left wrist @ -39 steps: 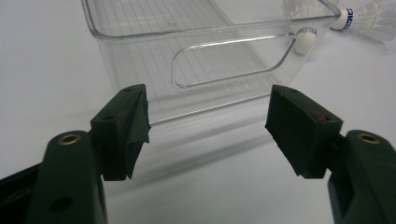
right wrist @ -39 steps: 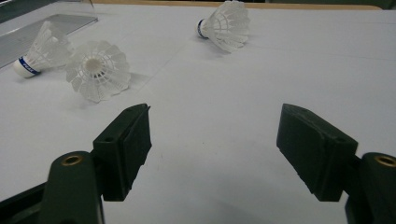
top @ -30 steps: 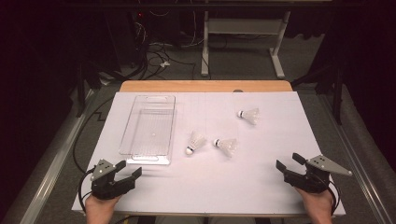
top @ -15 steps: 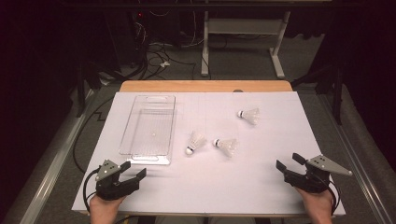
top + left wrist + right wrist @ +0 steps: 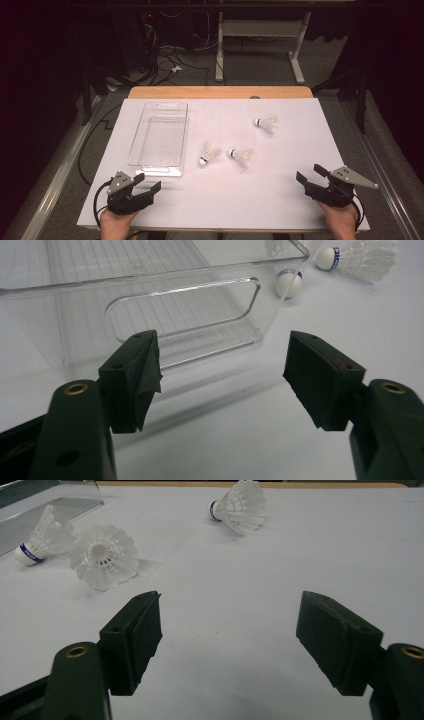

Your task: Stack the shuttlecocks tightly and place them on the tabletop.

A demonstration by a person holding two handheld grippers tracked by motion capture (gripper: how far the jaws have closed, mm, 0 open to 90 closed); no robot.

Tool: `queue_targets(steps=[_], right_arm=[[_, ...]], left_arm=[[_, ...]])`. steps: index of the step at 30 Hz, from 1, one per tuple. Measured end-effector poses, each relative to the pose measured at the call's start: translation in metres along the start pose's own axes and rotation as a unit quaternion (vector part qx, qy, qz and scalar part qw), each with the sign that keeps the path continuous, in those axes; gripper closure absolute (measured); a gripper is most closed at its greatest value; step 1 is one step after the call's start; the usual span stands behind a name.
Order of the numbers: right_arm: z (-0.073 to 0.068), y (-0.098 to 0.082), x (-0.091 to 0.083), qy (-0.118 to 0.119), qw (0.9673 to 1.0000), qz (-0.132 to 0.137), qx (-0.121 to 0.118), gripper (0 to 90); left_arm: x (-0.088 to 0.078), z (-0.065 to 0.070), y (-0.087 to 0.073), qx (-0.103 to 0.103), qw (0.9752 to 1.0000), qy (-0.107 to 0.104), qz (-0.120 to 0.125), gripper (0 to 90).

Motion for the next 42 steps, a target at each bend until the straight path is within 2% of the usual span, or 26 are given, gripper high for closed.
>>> queue_targets(steps=[10, 17, 22, 26, 38, 42], right_arm=[[-0.001, 0.0, -0.001, 0.002, 1.0, 0.002, -0.002, 26.5], [-0.001, 0.0, -0.001, 0.002, 1.0, 0.002, -0.002, 26.5], [-0.001, 0.0, -0.001, 0.002, 1.0, 0.002, -0.002, 26.5], [-0.001, 0.001, -0.001, 0.002, 1.0, 0.003, -0.002, 26.5], [-0.001, 0.001, -0.002, 0.002, 1.0, 0.004, -0.003, 26.5], [-0.001, 0.001, -0.003, 0.001, 1.0, 0.007, -0.002, 26.5]], left_arm=[[0.004, 0.013, 0.002, 0.016, 0.9999, -0.005, -0.002, 32.2], [0.01, 0.022, 0.002, 0.032, 0.9993, -0.013, -0.013, 32.5], [0.013, 0.028, 0.002, 0.034, 0.9991, -0.019, -0.015, 32.7], [0.017, 0.036, 0.002, 0.044, 0.9985, -0.025, -0.021, 32.7], [0.022, 0.048, 0.004, 0.045, 0.9979, -0.041, -0.021, 32.9], [0.024, 0.054, 0.005, 0.052, 0.9975, -0.044, -0.022, 33.0]])
Point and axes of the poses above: each handheld gripper's, and its own axes: x roughly forward along the jaws, y roughly out of its top, z roughly to its right, the point moved 7 cm from there along x, roughly forward along the jaws, and after that the axes turned 3 degrees about -z, right-handed, at the moved point
